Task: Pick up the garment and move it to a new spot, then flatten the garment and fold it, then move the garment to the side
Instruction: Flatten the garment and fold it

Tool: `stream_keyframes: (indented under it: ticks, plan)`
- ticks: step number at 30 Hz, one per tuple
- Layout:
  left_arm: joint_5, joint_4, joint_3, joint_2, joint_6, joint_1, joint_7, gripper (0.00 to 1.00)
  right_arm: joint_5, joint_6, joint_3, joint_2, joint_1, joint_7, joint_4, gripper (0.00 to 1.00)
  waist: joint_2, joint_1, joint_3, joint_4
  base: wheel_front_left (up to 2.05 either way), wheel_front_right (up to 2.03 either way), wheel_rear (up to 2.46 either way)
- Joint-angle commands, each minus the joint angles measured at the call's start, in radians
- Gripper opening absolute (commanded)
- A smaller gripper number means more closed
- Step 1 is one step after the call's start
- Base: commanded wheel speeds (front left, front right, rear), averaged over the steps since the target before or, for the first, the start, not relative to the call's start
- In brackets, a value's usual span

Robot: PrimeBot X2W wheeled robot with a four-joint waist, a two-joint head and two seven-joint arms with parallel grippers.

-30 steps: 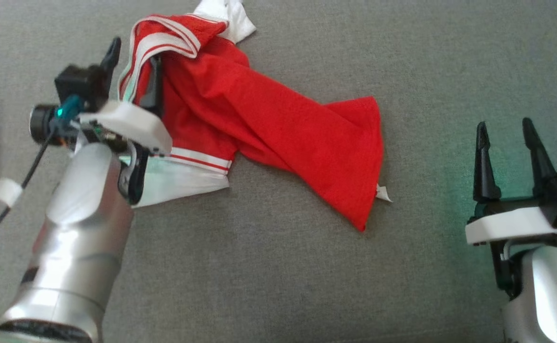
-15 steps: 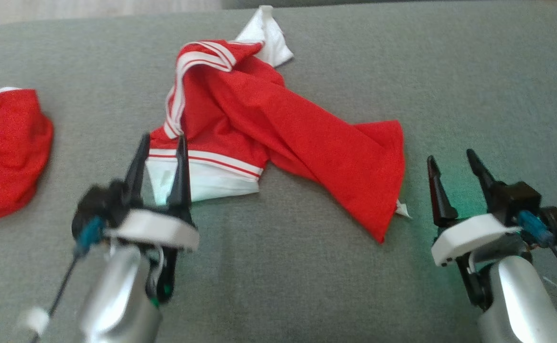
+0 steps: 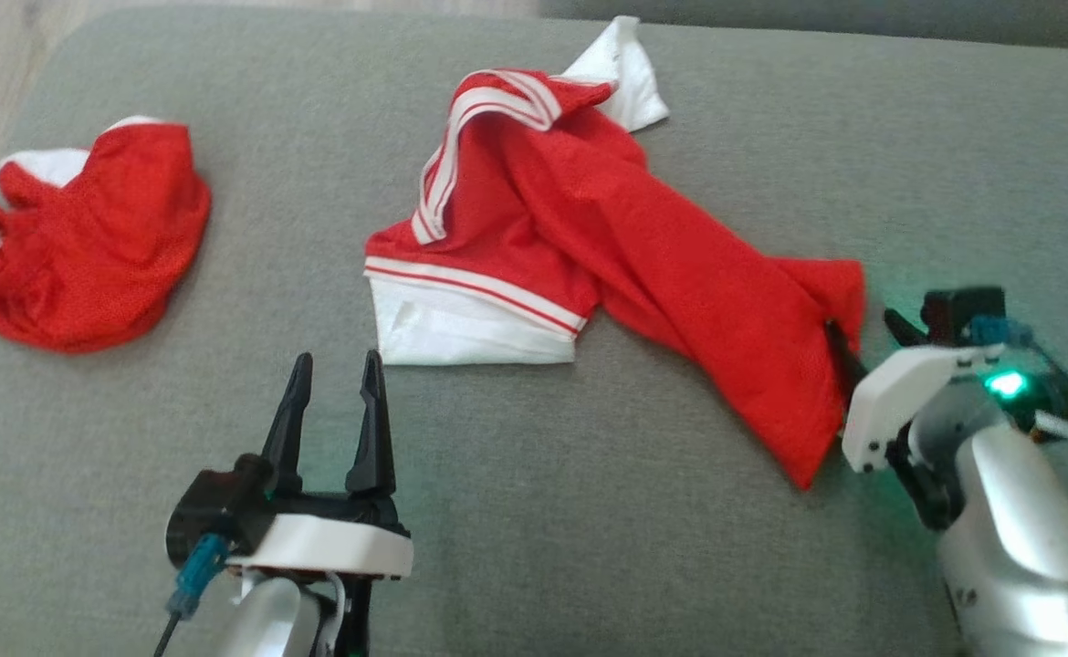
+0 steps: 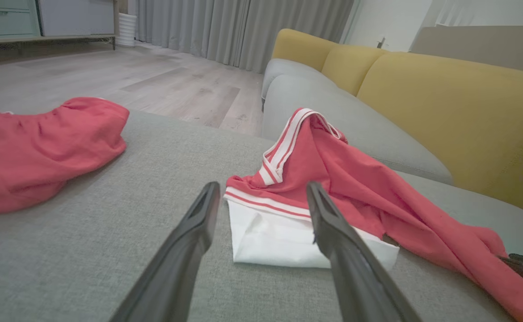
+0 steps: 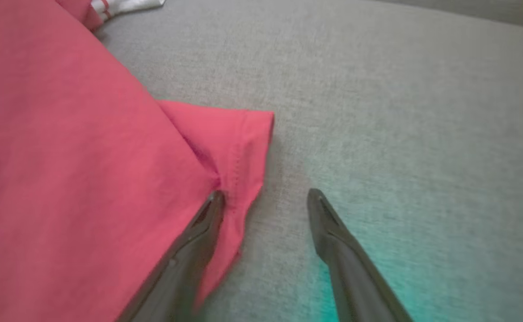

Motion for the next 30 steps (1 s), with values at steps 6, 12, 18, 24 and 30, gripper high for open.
stream_keyframes:
  ticks: [6,12,18,24,30]
  plan:
    - [0.007,-0.058,0.035,0.006,0.014,-0.017,-0.010,1.00,0.134,0.007,0.102,-0.069,-0.086,0.058,-0.011,0.00,-0.0001,0.0000,0.030,0.037,0.00,0.00,0.00]
    - [0.011,-0.074,0.035,0.004,0.016,-0.022,-0.011,1.00,0.122,0.007,0.060,-0.152,-0.158,0.002,-0.049,0.00,-0.0001,0.0000,0.040,0.042,0.00,0.00,0.00]
    - [0.015,-0.074,0.018,-0.004,0.012,-0.034,-0.012,1.00,0.081,0.007,0.064,-0.252,-0.259,-0.008,-0.025,0.00,-0.0001,0.0000,0.057,0.050,0.00,0.00,0.00]
    - [0.018,-0.063,0.007,-0.008,0.003,-0.055,-0.012,1.00,0.008,0.007,0.054,-0.292,-0.364,-0.111,0.096,0.93,-0.0001,0.0000,0.077,0.054,0.00,0.00,0.00]
    - [0.023,-0.047,-0.010,-0.012,-0.007,-0.068,-0.012,1.00,-0.078,0.007,0.011,-0.223,-0.418,-0.290,0.190,1.00,-0.0001,0.0000,0.068,0.040,0.00,0.00,0.00]
